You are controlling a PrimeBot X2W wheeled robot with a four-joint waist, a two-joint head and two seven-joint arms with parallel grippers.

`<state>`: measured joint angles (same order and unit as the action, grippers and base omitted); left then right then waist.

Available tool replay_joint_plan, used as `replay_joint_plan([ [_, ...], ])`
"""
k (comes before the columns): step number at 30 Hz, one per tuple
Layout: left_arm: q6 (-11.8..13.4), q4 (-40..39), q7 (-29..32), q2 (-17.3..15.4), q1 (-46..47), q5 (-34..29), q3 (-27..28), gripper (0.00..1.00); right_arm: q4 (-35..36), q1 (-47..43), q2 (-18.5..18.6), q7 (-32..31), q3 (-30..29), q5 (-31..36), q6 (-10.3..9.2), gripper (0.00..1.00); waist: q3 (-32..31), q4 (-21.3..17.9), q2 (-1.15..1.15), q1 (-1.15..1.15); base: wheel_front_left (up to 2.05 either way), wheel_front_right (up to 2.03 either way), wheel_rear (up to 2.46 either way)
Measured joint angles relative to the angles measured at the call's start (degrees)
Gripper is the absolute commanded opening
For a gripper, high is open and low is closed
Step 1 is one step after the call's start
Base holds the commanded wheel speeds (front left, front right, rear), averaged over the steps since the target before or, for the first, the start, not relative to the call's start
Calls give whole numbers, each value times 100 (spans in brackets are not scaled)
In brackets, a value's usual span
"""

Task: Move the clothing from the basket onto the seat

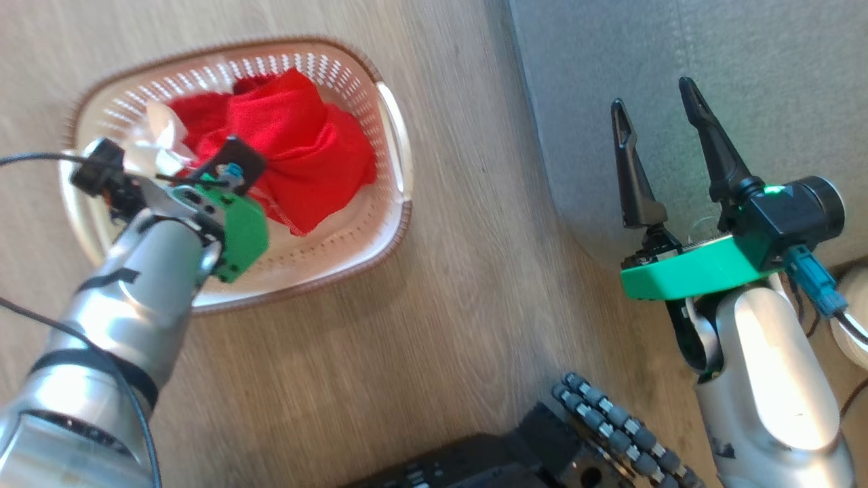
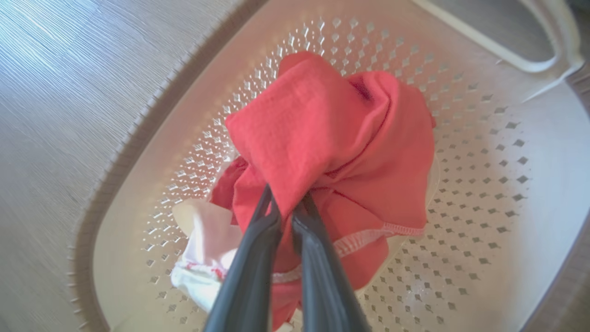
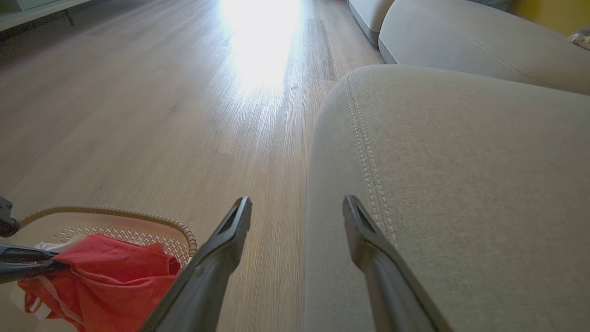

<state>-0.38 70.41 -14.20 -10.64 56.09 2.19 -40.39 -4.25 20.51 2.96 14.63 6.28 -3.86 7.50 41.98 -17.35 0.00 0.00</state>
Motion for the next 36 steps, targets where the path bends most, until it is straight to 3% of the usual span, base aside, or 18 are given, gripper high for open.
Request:
replay_joint_plan([
  [10,168,-1422,-1,66,-967,359,210,0,-278,-349,0,0,-153,187,0,100,-1043,324,0,0,0,0,0],
  [18,417,-2616,-1,91,-1841,688,702,0,-542,-692,0,0,-172,257,0,100,-2024,623,0,0,0,0,0],
  [36,460,-4946,-1,131,-3385,958,1894,0,-805,-1468,0,0,-235,387,0,100,-3733,1105,0,-1,0,0,0],
])
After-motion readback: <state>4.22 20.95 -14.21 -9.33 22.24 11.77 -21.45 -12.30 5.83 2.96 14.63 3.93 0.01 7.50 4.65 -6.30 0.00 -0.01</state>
